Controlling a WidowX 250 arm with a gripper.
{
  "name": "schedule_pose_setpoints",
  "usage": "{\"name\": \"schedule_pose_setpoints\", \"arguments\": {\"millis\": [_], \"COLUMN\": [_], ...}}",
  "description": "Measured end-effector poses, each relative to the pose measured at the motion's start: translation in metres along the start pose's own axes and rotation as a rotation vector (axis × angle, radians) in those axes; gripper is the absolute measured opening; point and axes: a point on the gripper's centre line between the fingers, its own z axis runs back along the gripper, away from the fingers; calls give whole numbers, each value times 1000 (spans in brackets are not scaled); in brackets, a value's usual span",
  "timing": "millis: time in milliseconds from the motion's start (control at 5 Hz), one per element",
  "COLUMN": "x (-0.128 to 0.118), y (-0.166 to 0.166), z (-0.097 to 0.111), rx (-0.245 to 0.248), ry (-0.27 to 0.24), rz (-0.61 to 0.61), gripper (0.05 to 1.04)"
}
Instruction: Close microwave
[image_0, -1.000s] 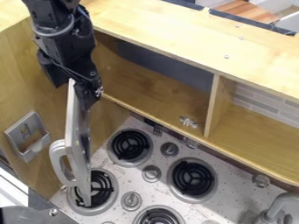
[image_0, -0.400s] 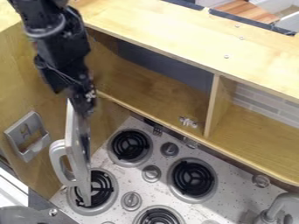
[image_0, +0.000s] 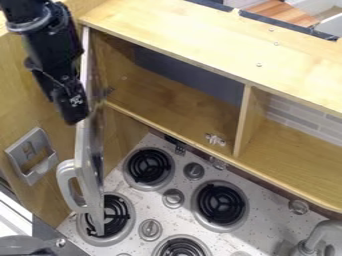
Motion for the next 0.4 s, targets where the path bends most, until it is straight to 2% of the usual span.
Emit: {"name": "schedule_pose_setpoints", "arguments": {"millis": [400], "x": [-9], "y": [32], "z": [-9], "rx": [86], "ry": [-74], "rz": [-67], "gripper": [998]}}
